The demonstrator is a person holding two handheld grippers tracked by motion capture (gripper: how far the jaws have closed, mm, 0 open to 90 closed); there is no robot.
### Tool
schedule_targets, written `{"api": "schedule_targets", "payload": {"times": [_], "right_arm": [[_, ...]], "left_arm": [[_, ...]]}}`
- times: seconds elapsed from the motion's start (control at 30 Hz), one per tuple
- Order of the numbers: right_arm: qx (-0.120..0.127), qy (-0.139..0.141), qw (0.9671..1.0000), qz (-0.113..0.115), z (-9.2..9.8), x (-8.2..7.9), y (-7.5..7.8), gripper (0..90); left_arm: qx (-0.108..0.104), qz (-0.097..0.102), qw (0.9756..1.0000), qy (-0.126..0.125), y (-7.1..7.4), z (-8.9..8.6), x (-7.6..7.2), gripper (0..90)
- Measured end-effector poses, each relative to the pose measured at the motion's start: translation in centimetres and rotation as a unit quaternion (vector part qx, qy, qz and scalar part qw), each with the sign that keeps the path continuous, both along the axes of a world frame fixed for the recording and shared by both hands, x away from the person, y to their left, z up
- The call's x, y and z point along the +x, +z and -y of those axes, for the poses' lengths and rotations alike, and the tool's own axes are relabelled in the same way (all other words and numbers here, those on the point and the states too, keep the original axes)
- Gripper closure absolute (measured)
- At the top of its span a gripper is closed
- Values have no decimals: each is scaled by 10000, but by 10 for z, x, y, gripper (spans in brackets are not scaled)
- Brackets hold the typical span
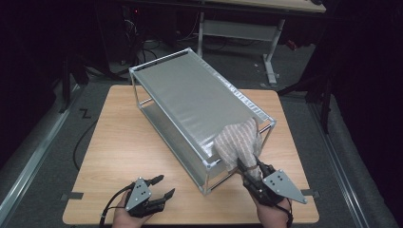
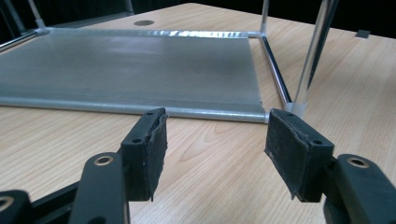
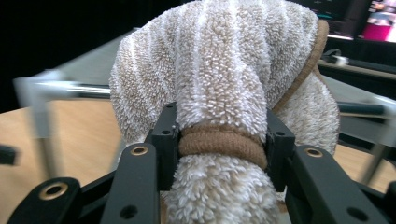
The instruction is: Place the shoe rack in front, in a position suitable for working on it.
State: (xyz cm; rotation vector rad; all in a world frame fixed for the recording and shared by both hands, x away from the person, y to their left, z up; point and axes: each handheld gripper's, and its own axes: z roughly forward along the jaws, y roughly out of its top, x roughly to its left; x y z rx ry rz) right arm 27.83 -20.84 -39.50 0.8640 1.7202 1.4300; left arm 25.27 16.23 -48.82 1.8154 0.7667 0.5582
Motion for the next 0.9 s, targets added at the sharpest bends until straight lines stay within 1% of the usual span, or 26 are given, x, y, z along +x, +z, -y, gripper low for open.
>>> {"api": "schedule_targets", "payload": {"times": [0.13, 0.3, 0.4, 0.5, 0.6, 0.67, 0.7, 0.83, 0.9], "right_arm": [[104, -304, 9995, -72, 17, 14, -1, 590], [164, -739, 9970, -135, 39, 29, -4, 595], [197, -1005, 9945, -215, 52, 34, -6, 610], [204, -1316, 9906, -304, 65, 37, -8, 624], [226, -1530, 9872, -402, 77, 38, -12, 633], [231, -1642, 9850, -482, 82, 38, -15, 636], [221, -1666, 9845, -506, 84, 39, -17, 637], [184, -1744, 9822, -665, 90, 38, -24, 640], [123, -1775, 9815, -710, 92, 36, -26, 640]], "left_arm": [[25, 10, 10000, 52, 0, -4, -3, 387], [7, 18, 9999, 135, 0, -8, -5, 388], [-2, 5, 9999, 152, 0, -9, -5, 388], [24, 15, 9999, 102, 0, -7, -4, 389], [9, 21, 10000, 74, 0, -4, -3, 388], [5, 7, 10000, 32, 0, -2, -2, 388], [23, 16, 10000, 1, 0, -1, -1, 388], [-11, 23, 10000, -55, 1, 3, 1, 388], [-10, 37, 9999, -100, 2, 5, 2, 388]]}}
